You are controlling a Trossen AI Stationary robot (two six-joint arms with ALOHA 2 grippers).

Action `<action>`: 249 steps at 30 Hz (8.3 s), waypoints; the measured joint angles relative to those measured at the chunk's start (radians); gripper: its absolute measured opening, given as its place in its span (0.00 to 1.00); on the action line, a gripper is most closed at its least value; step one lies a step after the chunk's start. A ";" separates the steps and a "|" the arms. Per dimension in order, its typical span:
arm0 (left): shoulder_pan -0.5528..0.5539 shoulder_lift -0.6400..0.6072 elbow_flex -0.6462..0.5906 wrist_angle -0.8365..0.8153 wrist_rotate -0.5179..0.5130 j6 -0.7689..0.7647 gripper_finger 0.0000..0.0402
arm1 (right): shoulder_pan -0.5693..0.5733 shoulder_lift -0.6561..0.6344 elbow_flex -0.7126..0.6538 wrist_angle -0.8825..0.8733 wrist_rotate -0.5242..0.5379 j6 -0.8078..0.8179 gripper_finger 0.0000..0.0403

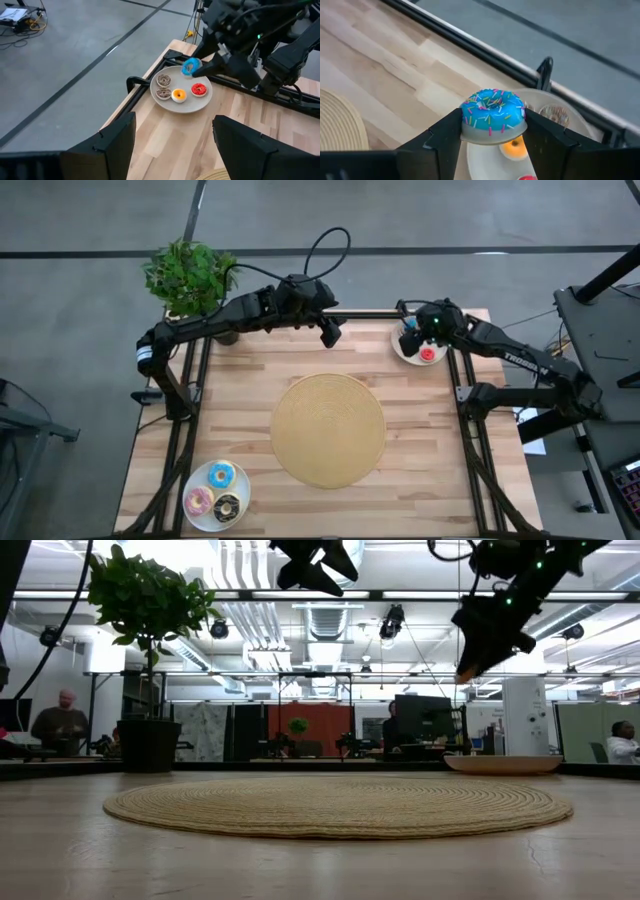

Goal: Pick & Place donuts
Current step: Put the small blue donut on the gray plate, then return to Home Position

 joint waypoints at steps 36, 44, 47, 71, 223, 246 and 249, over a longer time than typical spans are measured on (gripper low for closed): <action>0.000 0.000 0.000 0.000 0.008 -0.012 0.59 | -0.004 -0.001 -0.430 0.389 0.042 0.363 0.47; 0.000 0.000 0.000 0.000 0.008 -0.012 0.59 | -0.004 -0.001 -0.486 0.501 0.040 0.381 0.47; 0.000 0.000 0.000 0.000 0.008 -0.012 0.59 | -0.004 -0.001 -0.486 0.502 0.041 0.384 0.47; 0.000 0.000 0.000 0.000 0.008 -0.012 0.59 | -0.004 0.032 -0.488 0.577 0.038 0.384 0.47; -0.202 -0.077 -0.129 0.269 0.092 -0.010 0.00 | 0.227 -0.299 -0.487 0.948 -0.453 0.244 0.02; -0.237 -0.573 -0.794 0.761 0.082 -0.130 0.00 | 0.265 -0.298 -0.487 0.989 -0.457 0.747 0.02; -0.236 -0.609 -0.839 0.760 0.073 -0.082 0.00 | 0.267 -0.296 -0.487 0.987 -0.456 0.723 0.02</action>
